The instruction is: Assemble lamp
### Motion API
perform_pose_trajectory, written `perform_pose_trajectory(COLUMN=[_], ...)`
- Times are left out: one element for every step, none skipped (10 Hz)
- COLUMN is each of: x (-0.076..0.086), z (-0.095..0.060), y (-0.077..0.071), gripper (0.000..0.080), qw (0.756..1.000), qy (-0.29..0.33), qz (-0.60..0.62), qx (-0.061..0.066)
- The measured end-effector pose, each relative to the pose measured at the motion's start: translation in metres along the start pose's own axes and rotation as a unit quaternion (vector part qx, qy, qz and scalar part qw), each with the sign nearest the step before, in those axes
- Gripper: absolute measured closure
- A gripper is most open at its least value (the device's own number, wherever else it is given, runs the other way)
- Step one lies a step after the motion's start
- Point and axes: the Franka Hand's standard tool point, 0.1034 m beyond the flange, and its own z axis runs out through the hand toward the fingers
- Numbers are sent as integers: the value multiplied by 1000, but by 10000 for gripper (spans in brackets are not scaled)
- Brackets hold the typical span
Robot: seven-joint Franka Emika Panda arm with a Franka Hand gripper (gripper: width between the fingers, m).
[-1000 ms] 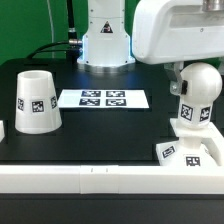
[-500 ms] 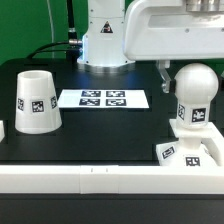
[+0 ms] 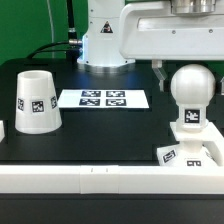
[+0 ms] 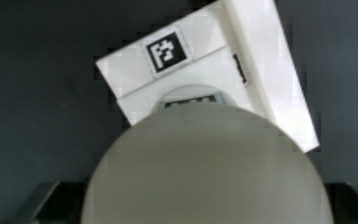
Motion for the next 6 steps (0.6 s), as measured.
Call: perform_pose_trajectory(x=[0,0,-1,-1,-2,-3], z=[0,0,1,1,1,1], y=[0,0,-1,-1,-1,-2], gripper=[220,220,220,220,220,220], qw=[999,995,989,980,968,956], qy=[-4,-10,-16,-23,-31,-39], qz=[54,98,149,196,248,289], qx=[3,6,11,16,20,24])
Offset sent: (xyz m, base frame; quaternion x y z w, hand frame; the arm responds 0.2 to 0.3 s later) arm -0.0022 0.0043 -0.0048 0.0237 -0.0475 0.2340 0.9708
